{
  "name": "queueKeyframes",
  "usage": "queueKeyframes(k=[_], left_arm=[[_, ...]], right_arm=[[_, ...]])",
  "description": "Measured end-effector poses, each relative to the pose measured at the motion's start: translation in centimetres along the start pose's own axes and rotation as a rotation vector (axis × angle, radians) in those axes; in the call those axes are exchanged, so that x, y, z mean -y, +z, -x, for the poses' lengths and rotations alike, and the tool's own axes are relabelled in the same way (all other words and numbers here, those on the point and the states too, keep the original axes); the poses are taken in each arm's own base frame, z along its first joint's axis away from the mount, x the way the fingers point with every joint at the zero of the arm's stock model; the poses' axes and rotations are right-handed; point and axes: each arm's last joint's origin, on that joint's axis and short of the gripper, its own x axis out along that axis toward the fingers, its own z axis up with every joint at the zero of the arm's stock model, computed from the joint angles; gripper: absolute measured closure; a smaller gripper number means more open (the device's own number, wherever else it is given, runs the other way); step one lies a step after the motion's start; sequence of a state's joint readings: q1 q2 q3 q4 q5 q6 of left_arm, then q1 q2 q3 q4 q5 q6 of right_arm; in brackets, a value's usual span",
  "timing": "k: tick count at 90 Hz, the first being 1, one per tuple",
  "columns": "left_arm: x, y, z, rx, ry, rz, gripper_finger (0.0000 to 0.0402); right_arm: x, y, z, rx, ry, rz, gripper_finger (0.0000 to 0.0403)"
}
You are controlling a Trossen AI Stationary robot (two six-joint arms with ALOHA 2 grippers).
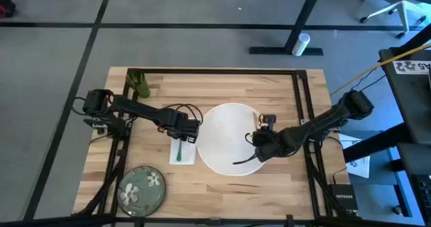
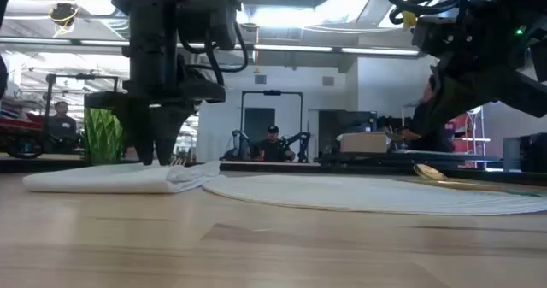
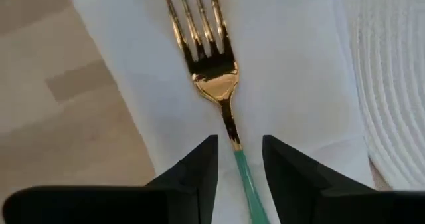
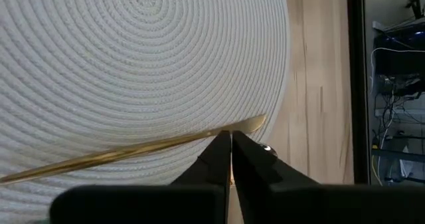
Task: Set table place
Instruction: Put the green plate on the white table mat to the left of the gold table knife
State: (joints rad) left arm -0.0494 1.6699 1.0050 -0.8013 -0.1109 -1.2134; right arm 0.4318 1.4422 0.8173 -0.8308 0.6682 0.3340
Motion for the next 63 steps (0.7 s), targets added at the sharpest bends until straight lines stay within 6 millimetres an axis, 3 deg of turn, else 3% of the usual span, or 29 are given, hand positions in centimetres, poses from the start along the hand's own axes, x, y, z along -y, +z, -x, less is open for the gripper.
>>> queueKeyframes(k=[20,63], left_arm=[[0.1,-0.7,0.4,-0.035,-0.023,-0.179,0.0300],[-0.6,-1.4,3.9,-0.116,-0.171,-0.546,0.0300]], right_arm=[[-0.1,0.3,0.0,0.022,0.008,-0.019,0.0402],[-0.3,0.9,0.0,0.081,0.016,-0.066,0.0402]])
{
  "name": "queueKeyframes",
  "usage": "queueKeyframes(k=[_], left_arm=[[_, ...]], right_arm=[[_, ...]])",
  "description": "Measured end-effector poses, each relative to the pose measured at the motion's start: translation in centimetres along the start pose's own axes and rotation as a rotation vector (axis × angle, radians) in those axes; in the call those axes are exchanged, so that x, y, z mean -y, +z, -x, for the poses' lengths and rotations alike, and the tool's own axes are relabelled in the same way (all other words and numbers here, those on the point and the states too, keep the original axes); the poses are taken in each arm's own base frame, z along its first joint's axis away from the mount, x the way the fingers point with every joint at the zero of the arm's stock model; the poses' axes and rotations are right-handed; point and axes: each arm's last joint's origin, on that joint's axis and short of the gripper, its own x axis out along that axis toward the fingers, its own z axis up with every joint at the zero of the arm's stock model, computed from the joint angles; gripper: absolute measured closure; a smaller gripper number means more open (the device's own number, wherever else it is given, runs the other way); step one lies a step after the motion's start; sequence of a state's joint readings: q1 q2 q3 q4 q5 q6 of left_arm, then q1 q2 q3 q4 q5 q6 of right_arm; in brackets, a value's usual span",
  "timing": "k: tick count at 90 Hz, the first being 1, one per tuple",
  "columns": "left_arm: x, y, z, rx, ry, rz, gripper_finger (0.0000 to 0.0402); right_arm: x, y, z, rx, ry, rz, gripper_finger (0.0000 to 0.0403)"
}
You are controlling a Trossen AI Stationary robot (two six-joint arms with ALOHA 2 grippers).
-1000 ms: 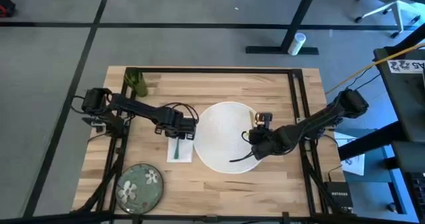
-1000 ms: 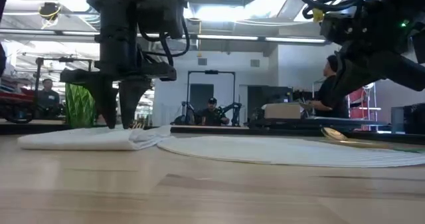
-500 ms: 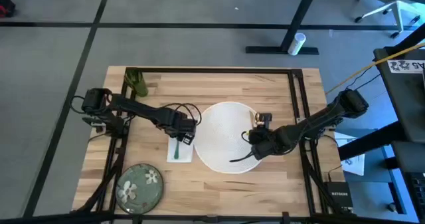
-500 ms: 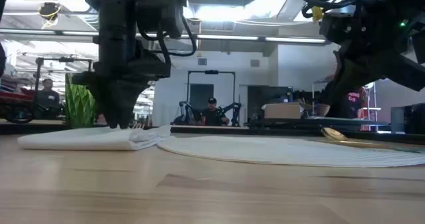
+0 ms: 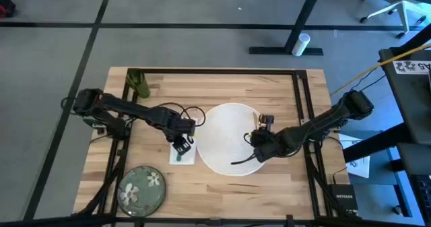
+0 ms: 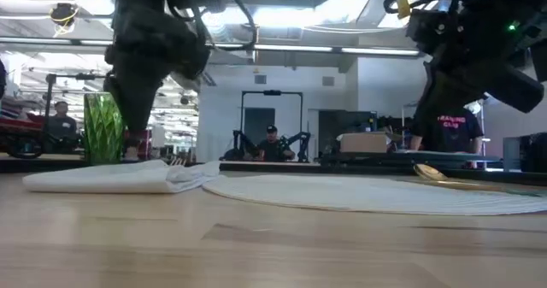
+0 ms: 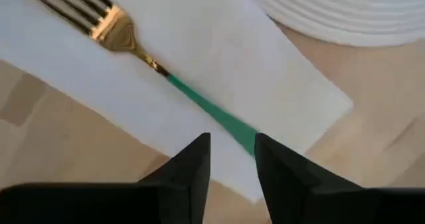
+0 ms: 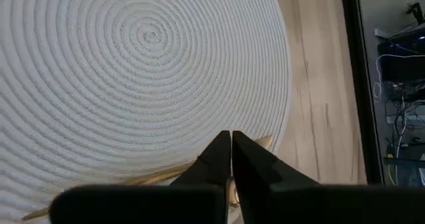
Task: Set table place
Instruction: Put the green plate on the white table mat to the left of the gold table knife
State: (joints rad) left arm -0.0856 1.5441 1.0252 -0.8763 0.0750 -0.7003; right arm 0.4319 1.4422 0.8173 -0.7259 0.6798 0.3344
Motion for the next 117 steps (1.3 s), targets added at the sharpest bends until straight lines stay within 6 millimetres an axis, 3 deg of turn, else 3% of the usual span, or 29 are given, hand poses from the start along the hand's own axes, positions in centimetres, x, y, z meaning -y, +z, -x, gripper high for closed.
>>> queueKeyframes(k=[12,23,33,55,98,117], left_arm=[[0.0,-0.1,-0.1,-0.019,-0.003,-0.146,0.0300],[0.4,-0.5,0.0,-0.089,-0.123,-0.321,0.0310],[0.4,-1.4,0.2,-0.199,-0.169,-0.378,0.0330],[-0.5,-3.5,0.5,-0.396,-0.091,-0.484,0.0355],[1.6,-5.5,0.2,-0.429,-0.193,-0.703,0.0263],[2.3,-7.5,-1.4,-0.454,-0.224,-0.736,0.0241]], right_arm=[[0.0,0.0,0.0,0.003,0.001,-0.002,0.0402],[0.0,0.0,0.0,0.003,0.001,-0.002,0.0402],[-0.1,0.1,0.0,0.011,0.006,-0.010,0.0402],[-0.2,0.3,0.0,0.015,0.052,-0.025,0.0402],[-0.3,0.4,0.0,0.016,0.071,-0.030,0.0402],[-0.3,0.4,0.0,0.016,0.072,-0.030,0.0402]])
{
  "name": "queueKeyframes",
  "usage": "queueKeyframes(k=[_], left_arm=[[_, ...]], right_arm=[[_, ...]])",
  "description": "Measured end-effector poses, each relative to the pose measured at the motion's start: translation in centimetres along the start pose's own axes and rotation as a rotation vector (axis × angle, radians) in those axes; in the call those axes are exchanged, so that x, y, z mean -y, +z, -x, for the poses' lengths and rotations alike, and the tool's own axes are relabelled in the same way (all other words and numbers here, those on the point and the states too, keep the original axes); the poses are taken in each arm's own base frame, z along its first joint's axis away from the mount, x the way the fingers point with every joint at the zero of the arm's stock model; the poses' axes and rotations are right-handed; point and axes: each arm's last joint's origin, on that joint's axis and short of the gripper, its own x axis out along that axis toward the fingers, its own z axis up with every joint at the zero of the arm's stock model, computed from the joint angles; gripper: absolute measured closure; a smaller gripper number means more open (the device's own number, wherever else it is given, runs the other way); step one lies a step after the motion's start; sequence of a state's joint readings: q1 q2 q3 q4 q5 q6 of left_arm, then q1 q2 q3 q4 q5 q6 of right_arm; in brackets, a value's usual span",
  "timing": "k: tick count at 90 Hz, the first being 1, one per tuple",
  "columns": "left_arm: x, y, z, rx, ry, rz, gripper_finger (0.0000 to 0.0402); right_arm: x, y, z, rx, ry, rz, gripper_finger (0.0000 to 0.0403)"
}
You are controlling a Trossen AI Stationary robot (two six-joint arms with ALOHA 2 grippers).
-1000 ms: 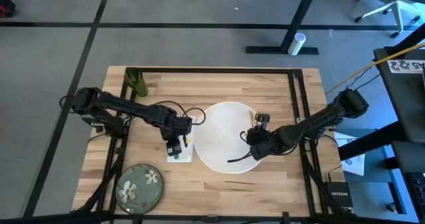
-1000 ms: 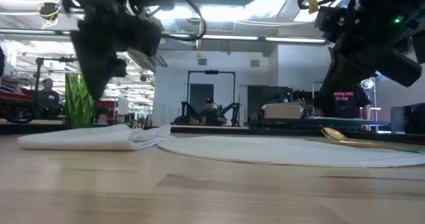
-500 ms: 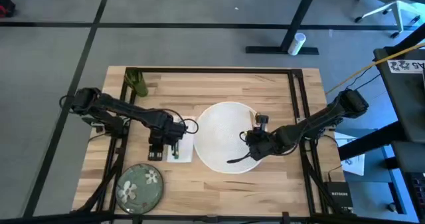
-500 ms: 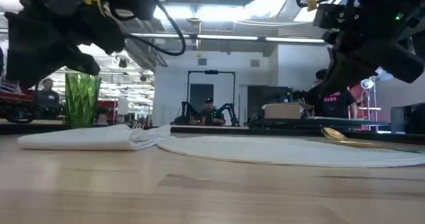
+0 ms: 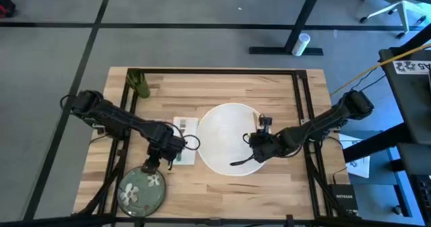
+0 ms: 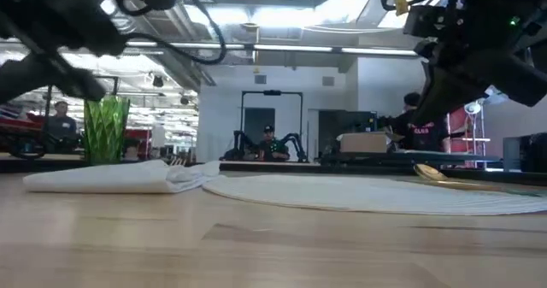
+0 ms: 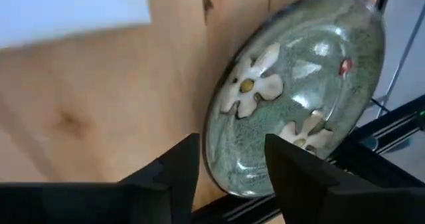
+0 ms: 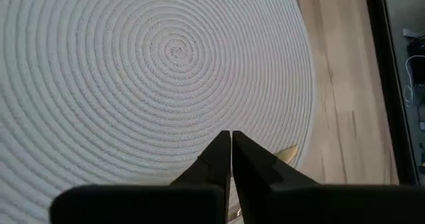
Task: Set table place
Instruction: Put the green plate on the white table mat to the left of the gold table knife
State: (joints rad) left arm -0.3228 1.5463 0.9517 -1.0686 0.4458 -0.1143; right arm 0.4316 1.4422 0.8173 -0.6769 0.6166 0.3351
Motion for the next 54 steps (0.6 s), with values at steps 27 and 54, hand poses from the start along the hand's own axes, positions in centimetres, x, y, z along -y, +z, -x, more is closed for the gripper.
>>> queueKeyframes(k=[27,54], left_arm=[[-0.4,-0.9,-3.3,-0.001,0.008,-0.001,0.0235],[-1.7,-1.8,-5.7,0.020,0.009,0.005,0.0235]], right_arm=[[0.0,0.0,0.0,0.003,0.001,-0.002,0.0402],[-0.1,0.3,0.0,0.023,0.009,-0.017,0.0402]])
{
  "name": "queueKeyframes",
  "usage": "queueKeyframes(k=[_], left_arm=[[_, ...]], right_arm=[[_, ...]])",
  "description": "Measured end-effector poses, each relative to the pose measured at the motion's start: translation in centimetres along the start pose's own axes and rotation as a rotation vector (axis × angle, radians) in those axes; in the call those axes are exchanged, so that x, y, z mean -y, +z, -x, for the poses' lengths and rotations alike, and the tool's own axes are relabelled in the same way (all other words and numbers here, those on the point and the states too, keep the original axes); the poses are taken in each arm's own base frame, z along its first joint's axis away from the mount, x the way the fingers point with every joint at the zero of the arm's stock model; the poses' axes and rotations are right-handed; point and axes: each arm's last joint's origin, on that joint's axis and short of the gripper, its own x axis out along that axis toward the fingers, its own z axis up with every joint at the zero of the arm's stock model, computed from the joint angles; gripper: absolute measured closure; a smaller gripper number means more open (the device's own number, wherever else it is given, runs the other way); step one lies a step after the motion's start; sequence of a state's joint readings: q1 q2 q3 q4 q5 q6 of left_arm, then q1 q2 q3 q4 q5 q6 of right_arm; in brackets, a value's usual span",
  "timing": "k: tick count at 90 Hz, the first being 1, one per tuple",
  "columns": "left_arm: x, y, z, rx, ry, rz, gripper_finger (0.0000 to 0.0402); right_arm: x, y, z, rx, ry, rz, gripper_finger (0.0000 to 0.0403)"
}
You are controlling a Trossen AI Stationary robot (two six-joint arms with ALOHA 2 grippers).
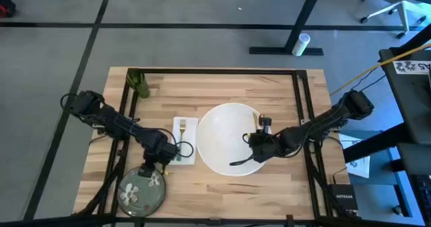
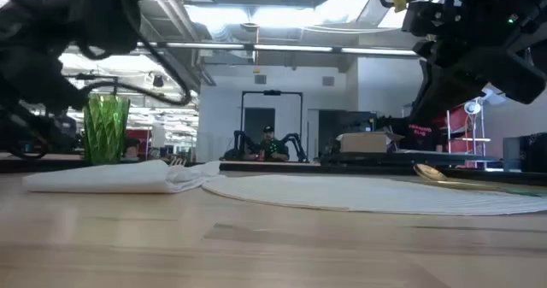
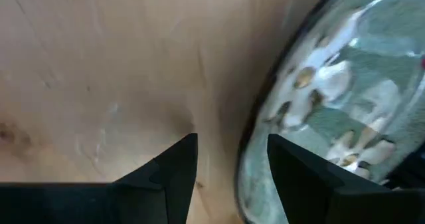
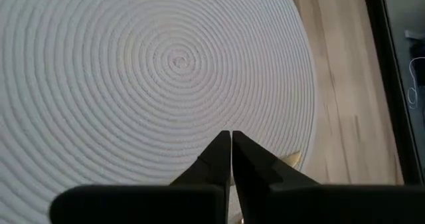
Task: Set table place
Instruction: Put the green plate on the white table mat to the left of the gold table knife
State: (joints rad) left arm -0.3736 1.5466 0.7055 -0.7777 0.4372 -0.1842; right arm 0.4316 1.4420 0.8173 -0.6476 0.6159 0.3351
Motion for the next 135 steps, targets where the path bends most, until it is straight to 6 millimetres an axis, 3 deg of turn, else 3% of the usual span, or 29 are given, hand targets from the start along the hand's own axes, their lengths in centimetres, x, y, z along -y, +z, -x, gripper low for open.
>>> queueKeyframes(k=[39,61,87,105,135], left_arm=[[0.0,0.5,-0.5,0.060,-0.090,0.165,0.0278],[0.6,1.1,-0.2,0.067,-0.234,0.125,0.0387],[1.0,1.8,0.8,0.082,-0.323,0.112,0.0400],[-0.1,3.0,2.6,0.166,-0.335,0.119,0.0401],[-2.2,6.0,7.9,0.432,-0.369,0.089,0.0401]], right_arm=[[0.0,0.0,0.0,0.000,0.000,0.000,0.0402],[0.0,0.0,0.0,0.000,-0.002,0.001,0.0402],[0.0,0.0,0.0,-0.002,-0.005,0.003,0.0402],[0.0,0.0,0.0,-0.002,-0.005,0.003,0.0402],[0.0,-0.1,0.0,-0.004,-0.005,0.005,0.0402]])
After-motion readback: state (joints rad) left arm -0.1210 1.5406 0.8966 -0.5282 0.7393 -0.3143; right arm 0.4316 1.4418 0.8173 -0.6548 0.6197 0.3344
